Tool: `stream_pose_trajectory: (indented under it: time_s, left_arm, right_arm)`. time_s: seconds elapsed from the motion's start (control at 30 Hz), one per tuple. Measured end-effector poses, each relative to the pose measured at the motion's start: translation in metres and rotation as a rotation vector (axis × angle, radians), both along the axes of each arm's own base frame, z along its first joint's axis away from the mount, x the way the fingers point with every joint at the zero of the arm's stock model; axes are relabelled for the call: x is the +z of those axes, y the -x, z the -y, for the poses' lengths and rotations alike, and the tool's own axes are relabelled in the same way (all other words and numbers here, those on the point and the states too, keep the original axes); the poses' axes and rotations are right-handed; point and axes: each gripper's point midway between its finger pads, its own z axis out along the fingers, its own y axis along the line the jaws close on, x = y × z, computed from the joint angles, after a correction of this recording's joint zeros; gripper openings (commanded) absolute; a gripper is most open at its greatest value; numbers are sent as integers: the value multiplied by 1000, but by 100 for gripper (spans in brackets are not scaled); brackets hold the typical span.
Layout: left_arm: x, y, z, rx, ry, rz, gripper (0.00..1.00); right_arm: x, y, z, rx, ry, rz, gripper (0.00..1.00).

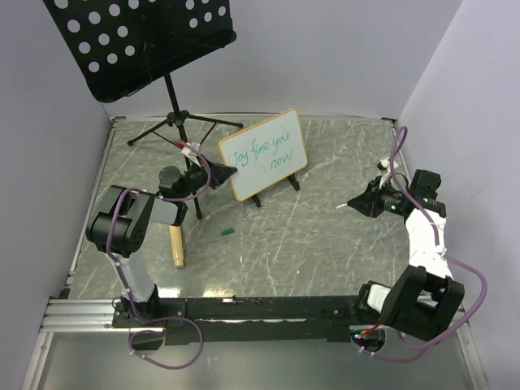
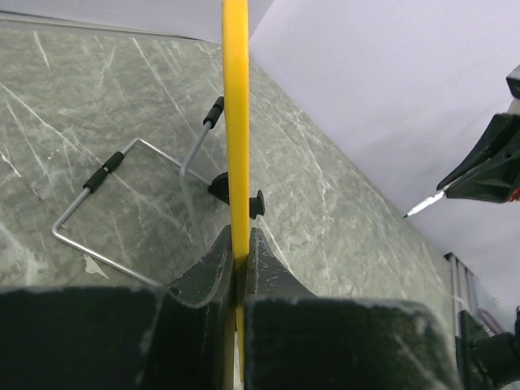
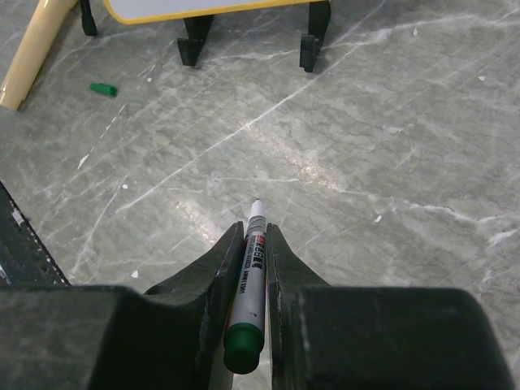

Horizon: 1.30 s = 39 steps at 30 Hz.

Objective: Write a sentence on the whiteboard
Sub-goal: Put down the whiteboard on the whiteboard stand.

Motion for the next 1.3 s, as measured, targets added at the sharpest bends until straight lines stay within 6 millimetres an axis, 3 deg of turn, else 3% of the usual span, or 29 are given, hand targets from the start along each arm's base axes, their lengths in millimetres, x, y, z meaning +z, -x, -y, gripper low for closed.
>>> stream_pose_trajectory:
  time_s: [0.2, 0.4, 0.47, 0.87, 1.3]
  left_arm:
    - [5, -3, 2, -44, 2, 15, 1]
    - [-33, -6, -4, -84, 79, -227, 1]
    - [-38, -10, -8, -79, 94, -257, 1]
    - [-5, -7, -11, -66, -23, -11, 1]
    - [-14, -9, -14, -51, -84, 39, 3]
  right_arm:
    - [0, 1, -1, 3, -5, -3, 0]
    - [-1, 1, -1, 4, -5, -4, 0]
    - [-1, 1, -1, 4, -6, -6, 0]
    - [-2, 0, -1, 7, -13, -16, 0]
    - [-2, 0, -1, 8, -13, -16, 0]
